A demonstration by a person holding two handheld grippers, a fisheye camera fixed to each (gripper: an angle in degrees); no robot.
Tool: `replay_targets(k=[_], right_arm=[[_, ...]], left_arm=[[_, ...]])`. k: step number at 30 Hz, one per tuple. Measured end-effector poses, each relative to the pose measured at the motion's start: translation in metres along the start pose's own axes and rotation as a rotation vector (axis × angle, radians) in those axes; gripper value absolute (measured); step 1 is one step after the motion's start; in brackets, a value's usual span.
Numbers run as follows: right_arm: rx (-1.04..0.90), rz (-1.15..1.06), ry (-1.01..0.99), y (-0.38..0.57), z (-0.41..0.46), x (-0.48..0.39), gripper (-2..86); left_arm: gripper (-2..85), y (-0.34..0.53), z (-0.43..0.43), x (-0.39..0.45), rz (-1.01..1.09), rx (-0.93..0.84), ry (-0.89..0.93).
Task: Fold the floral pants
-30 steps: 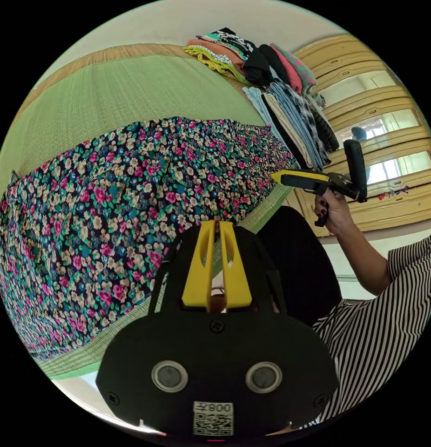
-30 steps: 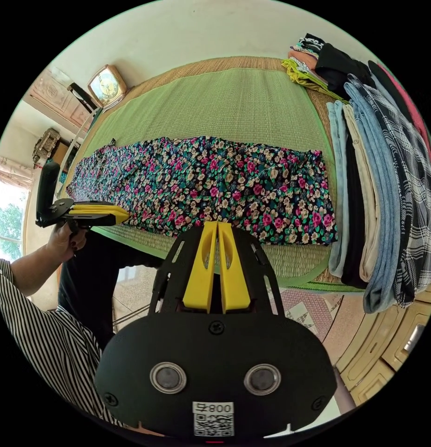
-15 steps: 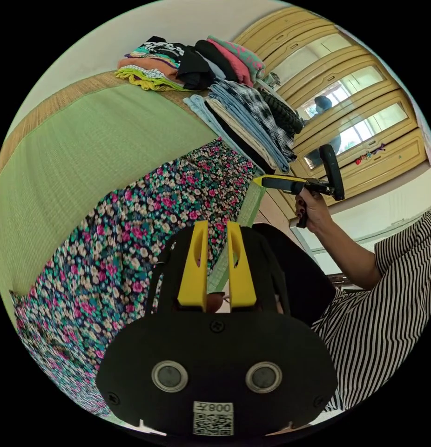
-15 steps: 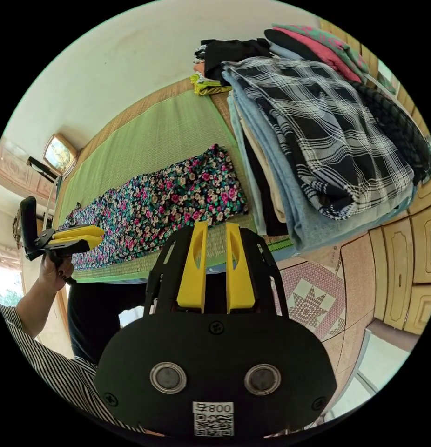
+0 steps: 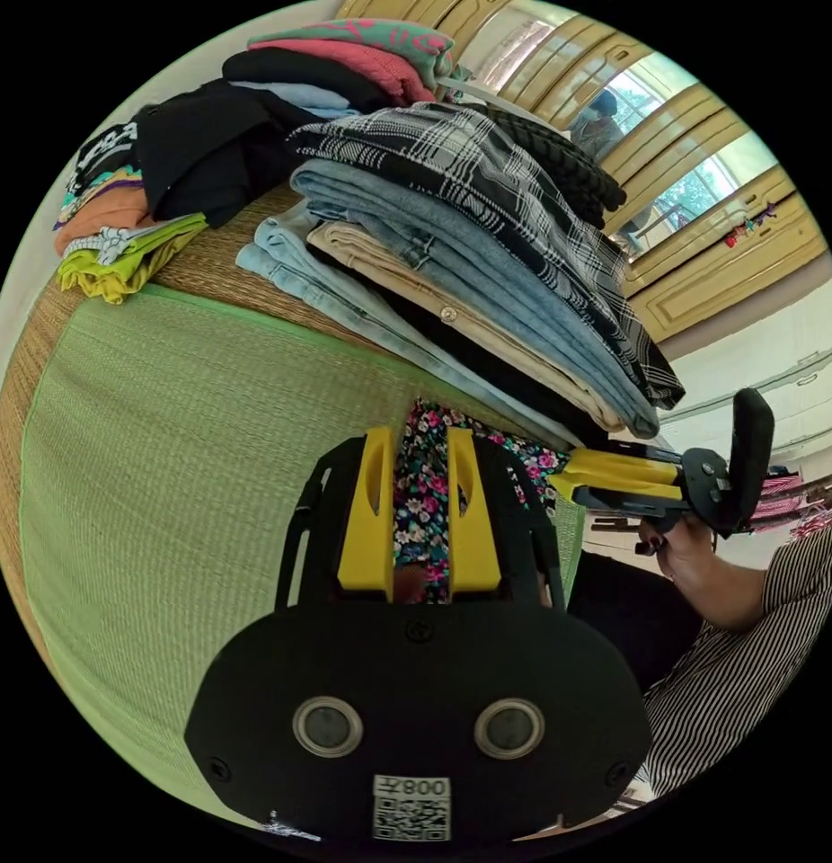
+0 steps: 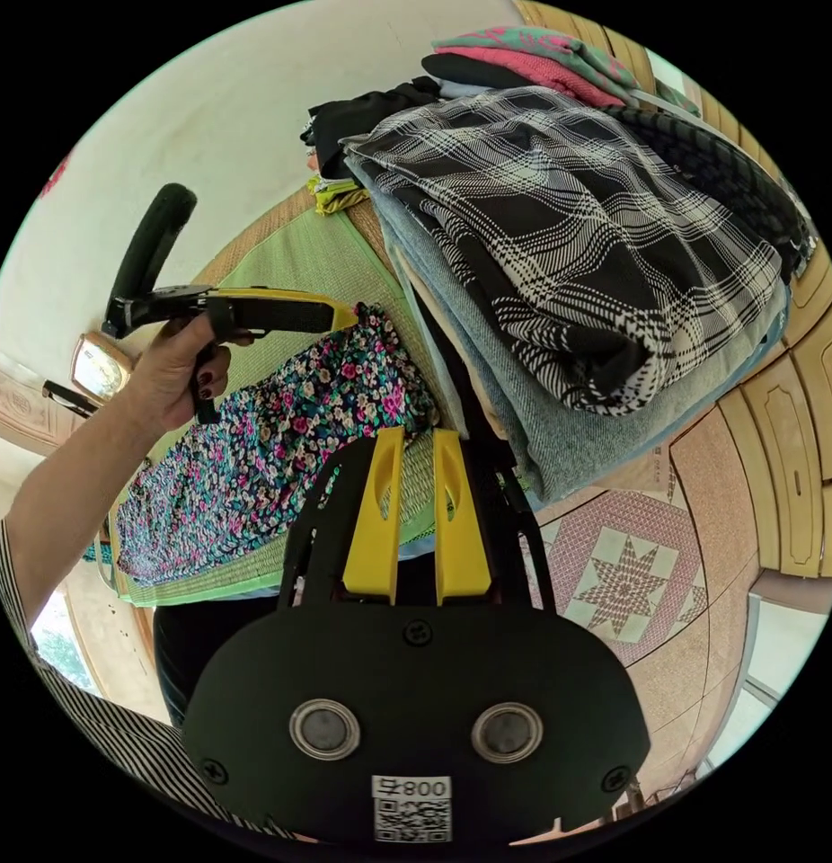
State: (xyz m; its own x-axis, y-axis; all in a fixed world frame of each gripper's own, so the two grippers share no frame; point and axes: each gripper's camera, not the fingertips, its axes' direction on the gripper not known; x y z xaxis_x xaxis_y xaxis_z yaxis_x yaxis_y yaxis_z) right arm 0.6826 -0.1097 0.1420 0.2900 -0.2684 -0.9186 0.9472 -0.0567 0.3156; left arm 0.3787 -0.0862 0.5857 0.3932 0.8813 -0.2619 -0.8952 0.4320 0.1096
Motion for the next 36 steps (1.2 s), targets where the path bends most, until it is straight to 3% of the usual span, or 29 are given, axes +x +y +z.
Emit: replay_targets(k=[8, 15, 29, 36], right_arm=[[0.015, -0.002, 0.019, 0.007, -0.004, 0.000, 4.8], [0.021, 0.041, -0.077, 0.013, -0.012, 0.010, 2.0], [0.137, 0.002, -0.121, 0.021, -0.064, -0.009, 1.2], [0.200, -0.140, -0.138, 0.026, -0.095, -0.060, 1.3]], left_arm=[[3.9, -0.019, 0.003, 0.017, 0.074, -0.021, -0.090], [2.6, -0.025, -0.015, 0.022, 0.079, -0.032, -0.081], [2.3, -0.007, -0.112, 0.041, 0.192, 0.021, -0.125], [2.3, 0.042, -0.176, 0.030, 0.175, 0.113, -0.087]])
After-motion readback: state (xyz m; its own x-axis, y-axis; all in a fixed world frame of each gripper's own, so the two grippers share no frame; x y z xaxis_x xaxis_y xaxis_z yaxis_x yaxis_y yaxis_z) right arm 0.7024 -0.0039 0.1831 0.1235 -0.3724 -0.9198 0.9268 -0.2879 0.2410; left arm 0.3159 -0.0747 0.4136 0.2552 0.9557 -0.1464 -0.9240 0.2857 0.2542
